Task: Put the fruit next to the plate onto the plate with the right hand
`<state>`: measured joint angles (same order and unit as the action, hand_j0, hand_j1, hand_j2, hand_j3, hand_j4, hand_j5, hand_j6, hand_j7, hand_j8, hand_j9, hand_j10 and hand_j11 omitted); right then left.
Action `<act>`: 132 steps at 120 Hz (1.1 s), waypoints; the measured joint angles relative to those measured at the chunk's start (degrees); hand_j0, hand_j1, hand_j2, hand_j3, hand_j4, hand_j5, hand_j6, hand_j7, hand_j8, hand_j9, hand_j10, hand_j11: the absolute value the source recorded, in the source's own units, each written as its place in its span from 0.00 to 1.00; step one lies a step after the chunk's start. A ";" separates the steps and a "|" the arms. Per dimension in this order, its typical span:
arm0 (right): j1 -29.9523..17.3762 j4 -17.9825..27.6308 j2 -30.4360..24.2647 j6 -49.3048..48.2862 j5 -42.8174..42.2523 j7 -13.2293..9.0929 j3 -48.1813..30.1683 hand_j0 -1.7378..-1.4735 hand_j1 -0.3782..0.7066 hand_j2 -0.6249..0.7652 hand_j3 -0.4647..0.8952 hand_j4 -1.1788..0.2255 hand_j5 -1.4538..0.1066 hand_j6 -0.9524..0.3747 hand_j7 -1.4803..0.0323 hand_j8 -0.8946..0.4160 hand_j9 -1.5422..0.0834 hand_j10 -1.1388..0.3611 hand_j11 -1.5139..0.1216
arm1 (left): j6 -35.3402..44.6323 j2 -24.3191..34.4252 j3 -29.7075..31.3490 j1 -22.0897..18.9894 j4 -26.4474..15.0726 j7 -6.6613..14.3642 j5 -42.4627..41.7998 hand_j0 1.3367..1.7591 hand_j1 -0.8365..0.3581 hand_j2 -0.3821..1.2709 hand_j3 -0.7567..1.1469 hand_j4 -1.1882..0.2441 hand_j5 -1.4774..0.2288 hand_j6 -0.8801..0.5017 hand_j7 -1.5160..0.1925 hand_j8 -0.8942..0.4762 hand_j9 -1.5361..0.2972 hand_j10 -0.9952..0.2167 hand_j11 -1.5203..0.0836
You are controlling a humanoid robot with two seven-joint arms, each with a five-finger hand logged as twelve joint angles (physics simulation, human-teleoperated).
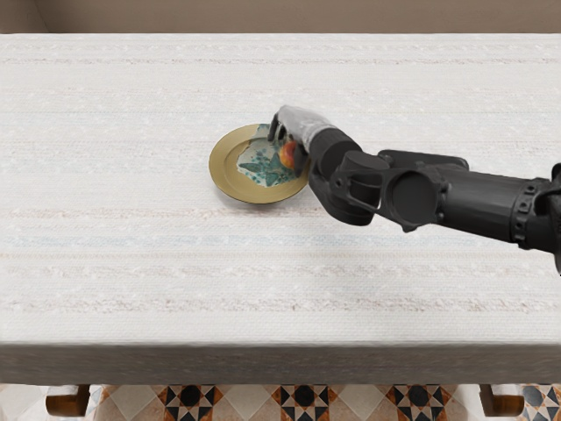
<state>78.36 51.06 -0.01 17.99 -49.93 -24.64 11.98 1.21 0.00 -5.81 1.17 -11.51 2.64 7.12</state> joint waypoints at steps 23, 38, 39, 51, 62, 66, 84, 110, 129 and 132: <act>0.27 0.12 0.00 -1.46 0.63 -0.39 -3.89 0.30 0.21 0.50 0.34 0.69 0.73 0.59 0.79 0.57 0.76 0.62 0.74 | 0.01 0.00 0.00 0.06 0.00 0.00 0.00 0.76 0.99 0.23 0.40 0.83 0.87 0.64 0.89 0.65 0.84 0.82 0.95; 0.11 3.41 -3.79 -12.60 1.43 -0.34 -15.14 0.30 0.13 0.48 0.34 0.75 0.82 0.64 0.87 0.62 0.84 0.68 0.82 | 0.00 0.00 0.00 0.00 0.00 0.00 0.00 0.76 0.99 0.23 0.40 0.83 0.87 0.64 0.89 0.65 0.84 0.82 0.95; 0.06 3.72 -4.25 -13.23 1.49 -0.33 -15.81 0.30 0.13 0.48 0.34 0.75 0.82 0.64 0.87 0.62 0.84 0.68 0.82 | 0.00 0.00 0.00 0.03 0.00 0.00 0.00 0.76 0.99 0.23 0.40 0.83 0.87 0.64 0.89 0.65 0.84 0.82 0.95; -0.51 9.26 -11.39 -19.25 2.82 -0.20 -22.36 0.30 0.10 0.47 0.34 0.78 0.86 0.67 0.91 0.64 0.88 0.71 0.86 | 0.01 0.00 0.00 0.05 0.00 0.00 0.00 0.76 0.99 0.23 0.40 0.83 0.87 0.64 0.89 0.65 0.84 0.82 0.95; -2.80 12.70 -16.00 -26.31 4.20 0.04 -27.04 0.30 0.08 0.46 0.34 0.80 0.88 0.68 0.93 0.65 0.90 0.72 0.88 | 0.01 0.00 0.00 0.04 0.00 0.00 0.00 0.76 0.99 0.23 0.40 0.83 0.87 0.64 0.89 0.65 0.84 0.82 0.95; -4.49 13.63 -17.49 -30.62 4.68 0.07 -30.14 0.30 0.07 0.46 0.34 0.80 0.88 0.68 0.93 0.65 0.90 0.72 0.88 | 0.02 0.00 0.00 0.06 0.00 0.00 0.00 0.76 0.99 0.23 0.40 0.83 0.87 0.64 0.89 0.65 0.84 0.82 0.95; -13.51 16.99 -26.42 -47.38 11.55 0.16 -43.29 0.30 0.06 0.45 0.34 0.81 0.90 0.69 0.95 0.66 0.92 0.74 0.90 | 0.02 0.00 0.00 0.06 0.00 0.00 0.00 0.76 0.99 0.23 0.40 0.83 0.87 0.64 0.89 0.65 0.84 0.82 0.95; -21.69 17.48 -38.61 -52.30 25.11 0.20 -48.44 0.30 0.05 0.45 0.34 0.82 0.91 0.70 0.96 0.66 0.93 0.74 0.91 | -0.01 0.00 0.02 0.00 0.00 0.00 0.00 0.76 0.99 0.23 0.40 0.83 0.87 0.64 0.89 0.65 0.84 0.82 0.95; -24.49 16.17 -43.23 -52.85 30.84 0.13 -48.94 0.30 0.05 0.45 0.34 0.82 0.91 0.70 0.96 0.67 0.93 0.74 0.91 | -0.02 0.00 0.02 0.12 0.00 0.00 -0.01 0.76 0.99 0.23 0.40 0.83 0.87 0.64 0.89 0.65 0.84 0.82 0.95; -24.66 16.07 -43.68 -52.89 31.47 0.09 -48.94 0.30 0.05 0.45 0.34 0.82 0.91 0.70 0.96 0.67 0.93 0.74 0.91 | -0.03 0.00 0.02 0.12 0.00 0.00 -0.01 0.76 0.99 0.23 0.40 0.83 0.87 0.64 0.89 0.65 0.84 0.82 0.95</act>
<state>53.70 67.14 -43.69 -34.90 -18.46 -24.56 -36.96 1.18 0.00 -5.78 1.29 -11.52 2.63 7.11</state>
